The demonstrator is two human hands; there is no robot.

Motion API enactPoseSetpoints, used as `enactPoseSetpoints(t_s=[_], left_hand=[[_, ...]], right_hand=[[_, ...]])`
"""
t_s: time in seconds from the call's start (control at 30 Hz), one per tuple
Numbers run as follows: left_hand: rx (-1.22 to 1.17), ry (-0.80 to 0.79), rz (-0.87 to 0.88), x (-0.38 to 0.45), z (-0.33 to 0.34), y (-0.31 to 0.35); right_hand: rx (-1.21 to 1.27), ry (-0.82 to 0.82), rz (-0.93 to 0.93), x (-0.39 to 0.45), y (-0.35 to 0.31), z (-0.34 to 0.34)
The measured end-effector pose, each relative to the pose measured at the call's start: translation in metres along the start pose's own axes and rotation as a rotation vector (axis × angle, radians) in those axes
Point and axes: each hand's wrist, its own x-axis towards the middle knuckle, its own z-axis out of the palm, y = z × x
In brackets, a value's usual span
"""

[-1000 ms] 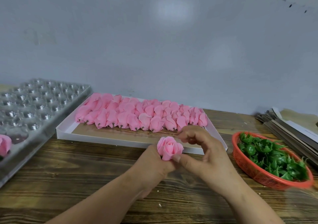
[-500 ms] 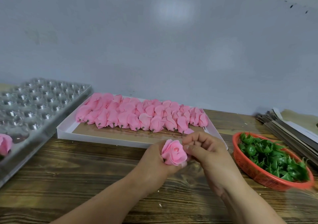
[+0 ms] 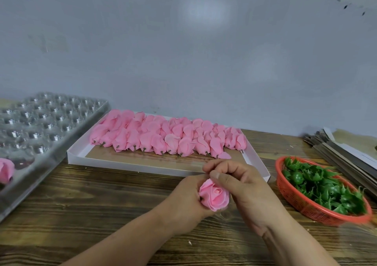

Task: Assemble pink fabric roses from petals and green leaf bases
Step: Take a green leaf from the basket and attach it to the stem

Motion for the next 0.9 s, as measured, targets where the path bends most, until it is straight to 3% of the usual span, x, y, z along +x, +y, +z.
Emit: enactPoseSetpoints(t_s=[0.2,0.4,0.53,0.7,0.9], left_hand=[[-0.126,0.109,-0.051,-0.001,-0.004,0.004],[-0.324,0.249,-0.118,0.002,-0.004,0.0],[-0.509,0.361,-0.105,0.006,-0.002,-0.001],[-0.68,0.368,-0.133,0.008,0.002,-0.002],[-0.879,0.42,-0.138,0.008,0.009,0.003]], right_hand=[[0.033,0.2,0.054,0.008,0.008,-0.013],[-0.386,0.053,0.041,0.004,0.015,-0.004],[-0.165,0.03,-0.062,0.0,0.024,0.019],[-0.079,0.178,-0.137,-0.003,0.032,0.032],[-0.166,0.14,-0.204,-0.005,0.032,0.035]])
